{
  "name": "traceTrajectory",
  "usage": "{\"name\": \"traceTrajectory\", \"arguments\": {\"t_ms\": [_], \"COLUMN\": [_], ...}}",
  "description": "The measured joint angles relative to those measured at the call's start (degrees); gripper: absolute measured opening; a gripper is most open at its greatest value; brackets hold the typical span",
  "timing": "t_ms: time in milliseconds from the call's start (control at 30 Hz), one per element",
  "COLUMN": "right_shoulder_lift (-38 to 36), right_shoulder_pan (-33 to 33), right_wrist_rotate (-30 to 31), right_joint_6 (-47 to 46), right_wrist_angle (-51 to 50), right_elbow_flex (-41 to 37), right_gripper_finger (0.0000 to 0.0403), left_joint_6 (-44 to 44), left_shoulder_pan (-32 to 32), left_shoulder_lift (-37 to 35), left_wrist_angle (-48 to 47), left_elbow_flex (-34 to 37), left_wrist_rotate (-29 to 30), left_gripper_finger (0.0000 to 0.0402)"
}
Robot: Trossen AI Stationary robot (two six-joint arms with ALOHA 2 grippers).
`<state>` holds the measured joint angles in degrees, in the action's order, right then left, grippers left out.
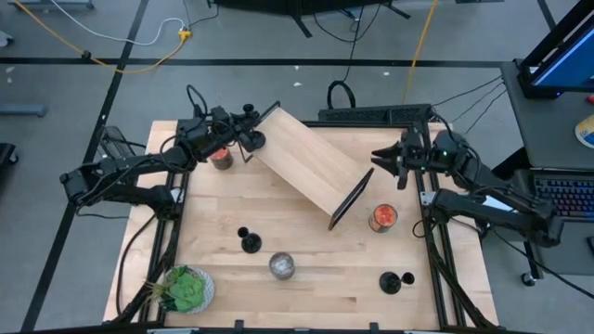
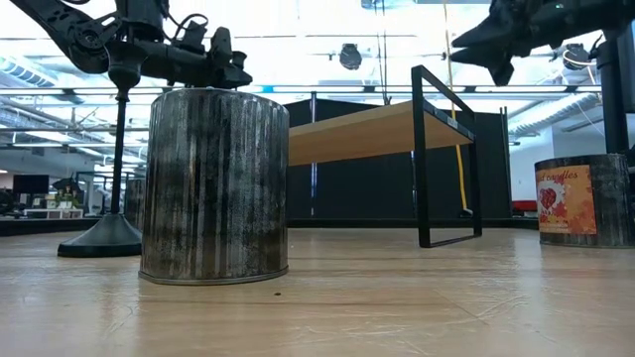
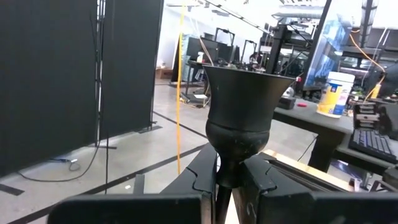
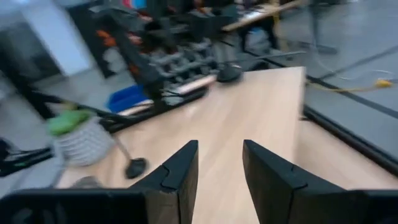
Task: Pick & Place candle stick holders
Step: Put the top black candle holder on the shelf
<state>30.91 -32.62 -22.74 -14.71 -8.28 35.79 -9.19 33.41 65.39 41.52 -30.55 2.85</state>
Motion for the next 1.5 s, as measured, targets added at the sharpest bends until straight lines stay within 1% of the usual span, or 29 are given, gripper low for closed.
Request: {"name": "traceTrajectory", "arguments": {"t_ms": [67,300,400,633,833,1233,1333,1500], "right_shoulder_lift": [-1.4,-5.4,-6.1,-6.5,-6.5,-6.5,-6.5,-6.5], "right_shoulder_pan": [0.0,0.0,0.0,0.0,0.0,0.0,0.0,0.0], "right_wrist_rotate": [-0.5,0.3,0.3,0.4,0.4,0.5,0.6,0.6], "right_joint_6": [-1.3,-4.8,-5.2,-5.7,-5.9,-5.9,-6.5,-7.0], "right_wrist_angle": [1.6,1.6,1.6,3.2,3.8,3.8,3.8,3.8], "right_elbow_flex": [-1.9,-6.7,-7.2,-7.2,-7.2,-7.2,-7.2,-7.2], "right_gripper_finger": [0.0116,0.0116,0.0116,0.0116,0.0116,0.0116,0.0116,0.0116], "left_joint_6": [0.0,-0.5,-1.2,-1.5,-2.0,-2.4,-2.4,-2.4], "left_shoulder_pan": [0.0,-0.2,-0.4,-0.9,-0.9,-1.0,-1.4,-2.0], "left_shoulder_lift": [0.0,0.4,1.4,3.9,4.7,4.9,4.8,4.8], "left_wrist_angle": [0.0,-0.5,-0.5,3.7,3.8,2.8,2.8,2.9], "left_elbow_flex": [0.0,0.0,0.0,-0.1,-0.1,-0.1,-0.1,-0.1], "left_wrist_rotate": [0.0,-0.4,-0.4,-0.5,-0.3,-0.3,-0.3,-0.2], "left_gripper_finger": [0.0026,0.0026,0.0026,0.0026,0.0031,0.0079,0.0099,0.0149]}}
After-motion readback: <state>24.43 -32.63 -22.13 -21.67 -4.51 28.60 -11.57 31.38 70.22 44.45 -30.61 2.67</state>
